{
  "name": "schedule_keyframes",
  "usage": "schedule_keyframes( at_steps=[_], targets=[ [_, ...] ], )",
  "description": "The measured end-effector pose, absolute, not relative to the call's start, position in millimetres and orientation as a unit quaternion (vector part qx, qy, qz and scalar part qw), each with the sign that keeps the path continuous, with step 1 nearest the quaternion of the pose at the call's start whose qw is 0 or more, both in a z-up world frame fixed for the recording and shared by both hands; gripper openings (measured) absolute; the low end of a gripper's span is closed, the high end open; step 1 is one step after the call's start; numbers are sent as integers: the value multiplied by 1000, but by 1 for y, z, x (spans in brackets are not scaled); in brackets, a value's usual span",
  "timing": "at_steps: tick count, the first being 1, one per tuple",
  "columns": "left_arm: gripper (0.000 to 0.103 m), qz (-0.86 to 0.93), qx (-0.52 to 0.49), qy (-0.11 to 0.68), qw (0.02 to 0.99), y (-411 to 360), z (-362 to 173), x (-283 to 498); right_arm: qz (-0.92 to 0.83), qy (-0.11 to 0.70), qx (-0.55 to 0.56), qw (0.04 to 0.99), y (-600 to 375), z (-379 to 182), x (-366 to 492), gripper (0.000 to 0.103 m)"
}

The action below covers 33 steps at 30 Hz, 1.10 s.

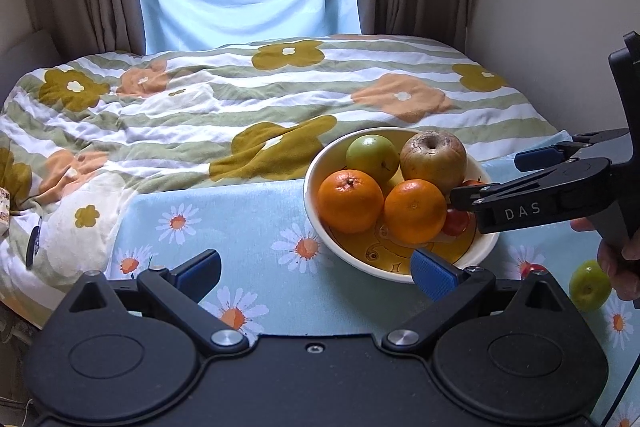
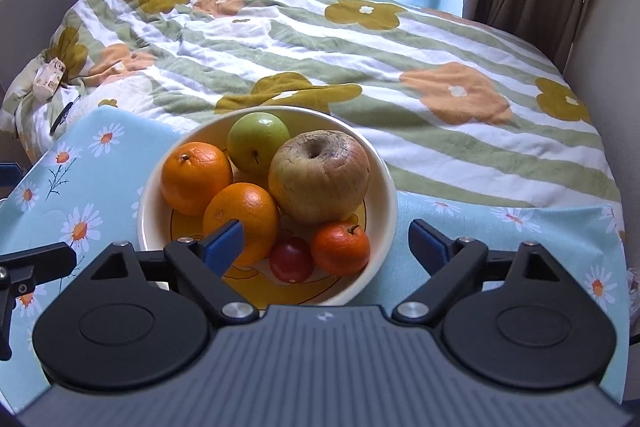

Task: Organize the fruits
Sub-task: 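Move both open tools back toward the kiwi and the green apple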

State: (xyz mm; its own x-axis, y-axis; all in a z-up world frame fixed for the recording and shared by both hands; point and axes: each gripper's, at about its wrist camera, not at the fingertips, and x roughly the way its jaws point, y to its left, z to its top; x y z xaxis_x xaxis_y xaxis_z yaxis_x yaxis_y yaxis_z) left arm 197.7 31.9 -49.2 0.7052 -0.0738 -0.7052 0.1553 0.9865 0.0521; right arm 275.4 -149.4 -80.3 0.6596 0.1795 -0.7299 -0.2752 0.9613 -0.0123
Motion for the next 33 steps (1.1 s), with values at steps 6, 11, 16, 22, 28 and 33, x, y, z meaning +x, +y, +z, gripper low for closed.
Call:
schedule_keyframes(
  at_steps=[6, 11, 16, 22, 28, 33],
  targets=[
    [103, -63, 46, 364, 928, 29, -32, 194, 117, 391, -43, 912, -155, -59, 261, 103],
    [102, -65, 43, 352, 933, 27, -18, 186, 103, 385, -22, 917, -165, -38, 245, 103],
    [103, -68, 46, 338, 938, 23, -5, 176, 97, 379, -13, 920, -171, -17, 227, 103],
    [103, -81, 54, 321, 942, 18, 3, 162, 85, 370, 4, 925, -179, -5, 204, 103],
    [103, -65, 49, 311, 947, 14, 8, 139, 81, 365, 14, 927, -183, 3, 177, 103],
    [103, -39, 36, 310, 949, 9, 8, 113, 86, 370, 16, 925, -187, 6, 150, 103]
  ],
)
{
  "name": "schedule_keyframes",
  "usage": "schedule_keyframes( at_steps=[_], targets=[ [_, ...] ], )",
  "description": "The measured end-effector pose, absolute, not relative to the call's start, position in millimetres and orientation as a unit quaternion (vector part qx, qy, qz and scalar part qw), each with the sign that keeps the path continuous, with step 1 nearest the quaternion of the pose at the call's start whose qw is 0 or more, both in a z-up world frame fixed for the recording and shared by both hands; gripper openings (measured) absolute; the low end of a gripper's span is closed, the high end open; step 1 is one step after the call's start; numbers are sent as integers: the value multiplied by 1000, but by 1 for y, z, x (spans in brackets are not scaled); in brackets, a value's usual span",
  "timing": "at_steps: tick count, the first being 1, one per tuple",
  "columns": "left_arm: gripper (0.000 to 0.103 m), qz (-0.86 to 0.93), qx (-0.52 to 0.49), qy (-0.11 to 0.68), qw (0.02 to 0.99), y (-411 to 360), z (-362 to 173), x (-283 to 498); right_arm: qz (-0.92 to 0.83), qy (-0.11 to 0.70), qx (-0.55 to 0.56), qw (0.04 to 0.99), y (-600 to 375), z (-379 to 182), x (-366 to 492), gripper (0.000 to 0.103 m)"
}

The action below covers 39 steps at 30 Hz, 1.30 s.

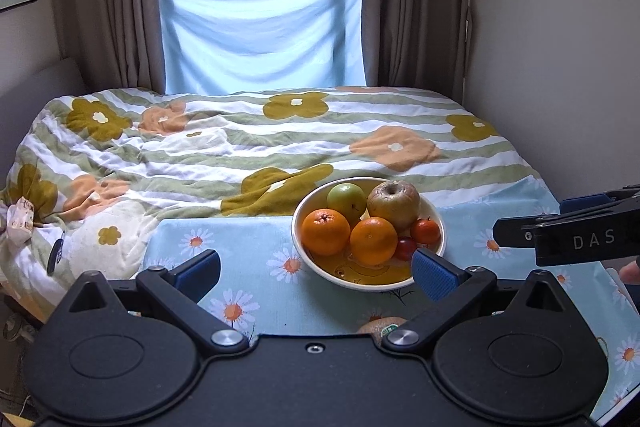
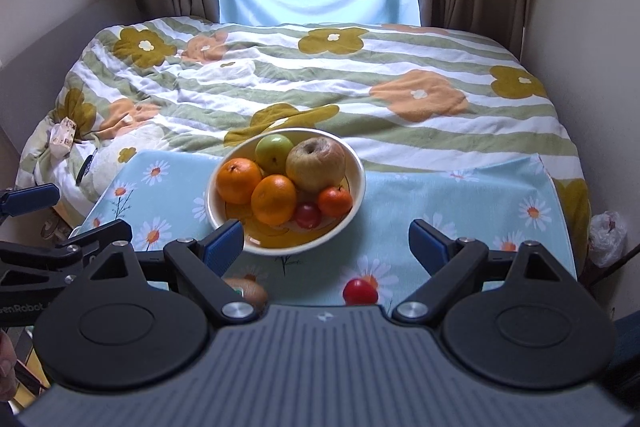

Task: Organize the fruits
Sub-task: 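Move both open tools back toward the kiwi and the green apple, then grasp the kiwi with the left tool while the right tool grasps the green apple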

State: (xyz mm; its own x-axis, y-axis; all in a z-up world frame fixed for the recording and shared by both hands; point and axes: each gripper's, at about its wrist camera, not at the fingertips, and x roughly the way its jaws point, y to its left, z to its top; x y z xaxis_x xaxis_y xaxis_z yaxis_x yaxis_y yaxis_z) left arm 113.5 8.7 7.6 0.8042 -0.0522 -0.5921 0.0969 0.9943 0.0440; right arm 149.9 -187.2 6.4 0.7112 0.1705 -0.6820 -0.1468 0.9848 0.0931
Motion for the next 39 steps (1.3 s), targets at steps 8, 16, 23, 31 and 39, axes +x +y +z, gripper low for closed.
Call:
schedule_keyframes(
  at_steps=[8, 16, 23, 31, 39],
  targets=[
    [103, -7, 29, 314, 949, -9, -2, 74, 81, 366, 20, 927, -209, 0, 107, 103],
    [103, -4, 32, 319, 947, -31, -28, 60, 81, 367, 12, 927, -238, -33, 89, 103],
    [103, -13, 37, 342, 939, -46, -67, 79, 68, 379, 26, 922, -258, -75, 94, 103],
    [103, 13, 1, 377, 926, -53, -100, 115, 51, 392, 41, 918, -266, -108, 104, 103],
    [101, 18, 19, 391, 920, -62, -119, 141, 45, 400, 51, 914, -266, -124, 120, 103]
  ],
)
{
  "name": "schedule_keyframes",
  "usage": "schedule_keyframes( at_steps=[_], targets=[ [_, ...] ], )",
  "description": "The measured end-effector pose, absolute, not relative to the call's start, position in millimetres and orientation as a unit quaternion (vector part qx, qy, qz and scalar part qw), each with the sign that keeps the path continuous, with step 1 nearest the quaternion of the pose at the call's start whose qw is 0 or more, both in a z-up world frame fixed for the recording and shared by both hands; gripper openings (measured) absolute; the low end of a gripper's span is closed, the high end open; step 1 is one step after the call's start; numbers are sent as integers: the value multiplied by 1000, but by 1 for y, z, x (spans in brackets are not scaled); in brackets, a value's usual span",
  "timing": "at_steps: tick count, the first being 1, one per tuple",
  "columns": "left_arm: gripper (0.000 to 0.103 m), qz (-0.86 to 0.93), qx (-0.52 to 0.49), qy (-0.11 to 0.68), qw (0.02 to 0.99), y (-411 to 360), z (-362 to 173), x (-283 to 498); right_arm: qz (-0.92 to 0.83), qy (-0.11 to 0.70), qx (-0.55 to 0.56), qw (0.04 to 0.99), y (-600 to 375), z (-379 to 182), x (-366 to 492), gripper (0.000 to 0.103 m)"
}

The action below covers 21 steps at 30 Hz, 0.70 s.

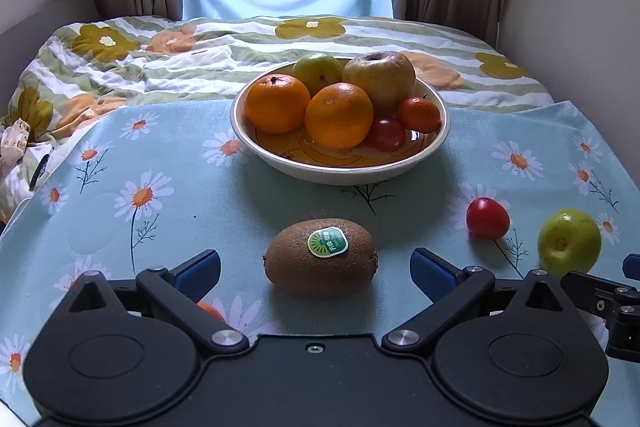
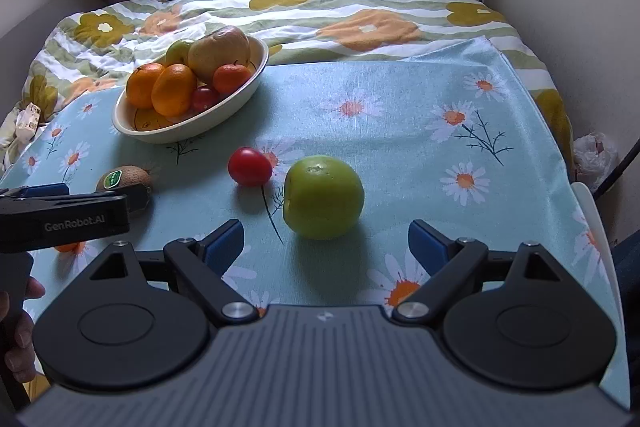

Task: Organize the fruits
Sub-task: 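Grasp the kiwi with the left tool while the right tool grasps the green apple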

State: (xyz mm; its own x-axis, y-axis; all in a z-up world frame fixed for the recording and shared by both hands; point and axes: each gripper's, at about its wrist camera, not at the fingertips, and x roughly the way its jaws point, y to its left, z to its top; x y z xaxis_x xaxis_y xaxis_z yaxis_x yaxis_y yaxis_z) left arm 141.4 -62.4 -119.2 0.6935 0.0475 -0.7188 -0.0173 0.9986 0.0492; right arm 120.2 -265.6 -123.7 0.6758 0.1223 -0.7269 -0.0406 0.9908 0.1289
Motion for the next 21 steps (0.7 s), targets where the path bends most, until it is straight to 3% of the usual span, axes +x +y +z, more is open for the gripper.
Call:
schedule_keyframes(
  at_steps=[9, 14, 21],
  targets=[
    [94, 20, 14, 410, 912, -59, -130, 154, 53, 411, 55, 908, -260, -129, 138, 101],
    [75, 4, -8, 421, 907, -55, -133, 157, 55, 416, 55, 906, -256, -132, 144, 99],
    [70, -4, 2, 419, 908, -59, -131, 154, 50, 420, 54, 904, -254, -136, 151, 91]
  ],
)
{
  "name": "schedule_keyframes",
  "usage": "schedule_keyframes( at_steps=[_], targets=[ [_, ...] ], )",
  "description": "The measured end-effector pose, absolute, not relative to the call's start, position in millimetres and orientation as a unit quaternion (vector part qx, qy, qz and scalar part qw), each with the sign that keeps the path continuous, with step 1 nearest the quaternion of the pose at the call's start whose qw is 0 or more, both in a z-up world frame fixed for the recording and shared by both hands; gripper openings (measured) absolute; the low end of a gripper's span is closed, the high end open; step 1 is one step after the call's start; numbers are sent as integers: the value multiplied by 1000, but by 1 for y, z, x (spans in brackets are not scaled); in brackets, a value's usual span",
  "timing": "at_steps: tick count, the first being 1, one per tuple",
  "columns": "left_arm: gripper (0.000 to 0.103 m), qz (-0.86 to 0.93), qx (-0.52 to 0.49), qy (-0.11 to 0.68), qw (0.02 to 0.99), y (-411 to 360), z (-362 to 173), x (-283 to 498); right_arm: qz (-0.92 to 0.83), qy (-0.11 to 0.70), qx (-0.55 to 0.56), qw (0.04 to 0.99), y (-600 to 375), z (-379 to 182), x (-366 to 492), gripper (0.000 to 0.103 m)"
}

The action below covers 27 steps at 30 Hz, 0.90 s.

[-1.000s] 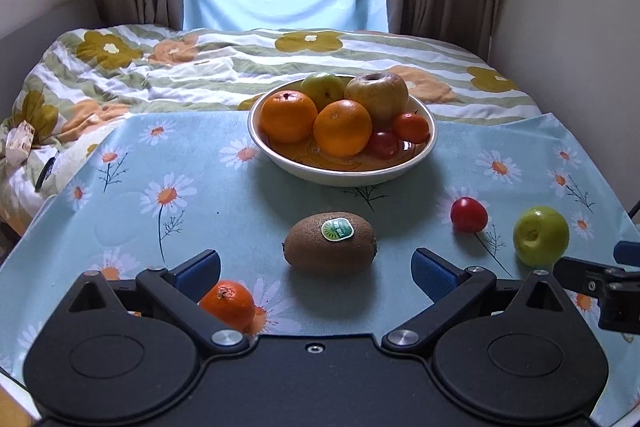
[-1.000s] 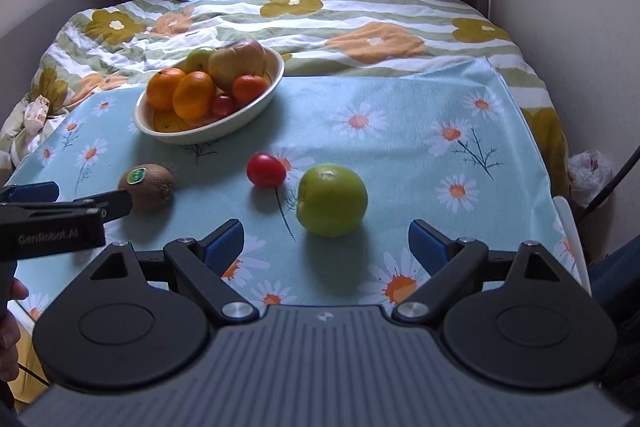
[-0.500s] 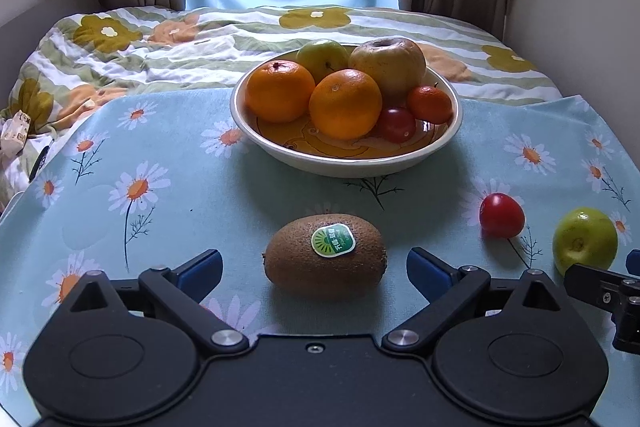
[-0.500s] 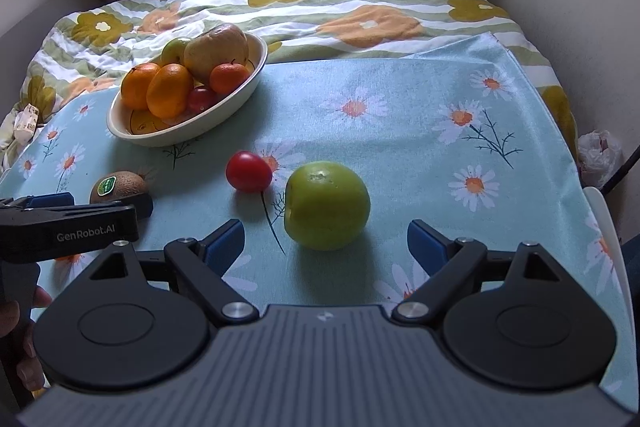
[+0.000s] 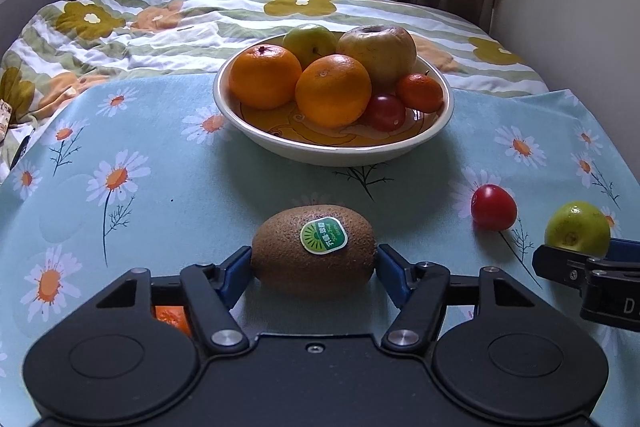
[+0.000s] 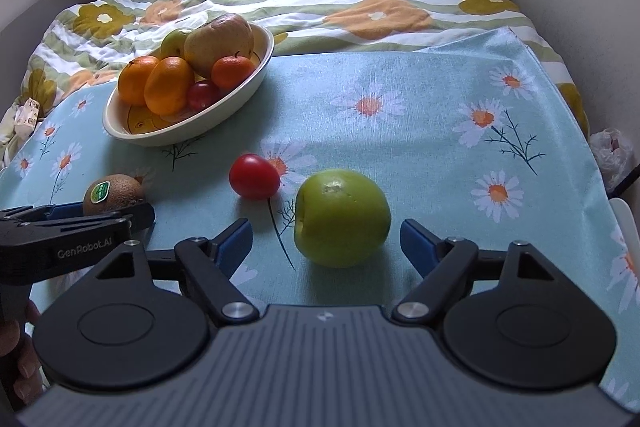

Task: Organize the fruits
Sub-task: 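Grasp the kiwi with the left tool while the right tool grasps the green apple, then carry the kiwi and the green apple over the white bowl with both tools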

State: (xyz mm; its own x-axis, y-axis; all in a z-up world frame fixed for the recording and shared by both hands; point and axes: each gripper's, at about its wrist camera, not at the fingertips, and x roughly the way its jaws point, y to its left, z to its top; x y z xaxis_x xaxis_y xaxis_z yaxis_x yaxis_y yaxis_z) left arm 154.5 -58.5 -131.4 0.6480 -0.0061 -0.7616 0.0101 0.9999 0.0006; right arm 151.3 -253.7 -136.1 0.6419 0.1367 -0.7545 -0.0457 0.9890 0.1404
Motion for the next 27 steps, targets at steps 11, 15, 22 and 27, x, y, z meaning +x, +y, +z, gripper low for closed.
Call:
schedule_keyframes(
  at_steps=[11, 15, 22, 27],
  targets=[
    [70, -16, 7, 425, 905, -64, -131, 138, 39, 426, 58, 902, -259, -141, 158, 79],
    [69, -17, 2, 425, 905, -65, -130, 132, 44, 423, 60, 903, -260, -138, 157, 71],
    [69, -15, -4, 420, 908, -66, -120, 118, 56, 418, 49, 906, -260, -128, 151, 66],
    [69, -12, -10, 402, 915, -66, -103, 105, 68, 408, 48, 909, -259, -111, 144, 66]
  ],
)
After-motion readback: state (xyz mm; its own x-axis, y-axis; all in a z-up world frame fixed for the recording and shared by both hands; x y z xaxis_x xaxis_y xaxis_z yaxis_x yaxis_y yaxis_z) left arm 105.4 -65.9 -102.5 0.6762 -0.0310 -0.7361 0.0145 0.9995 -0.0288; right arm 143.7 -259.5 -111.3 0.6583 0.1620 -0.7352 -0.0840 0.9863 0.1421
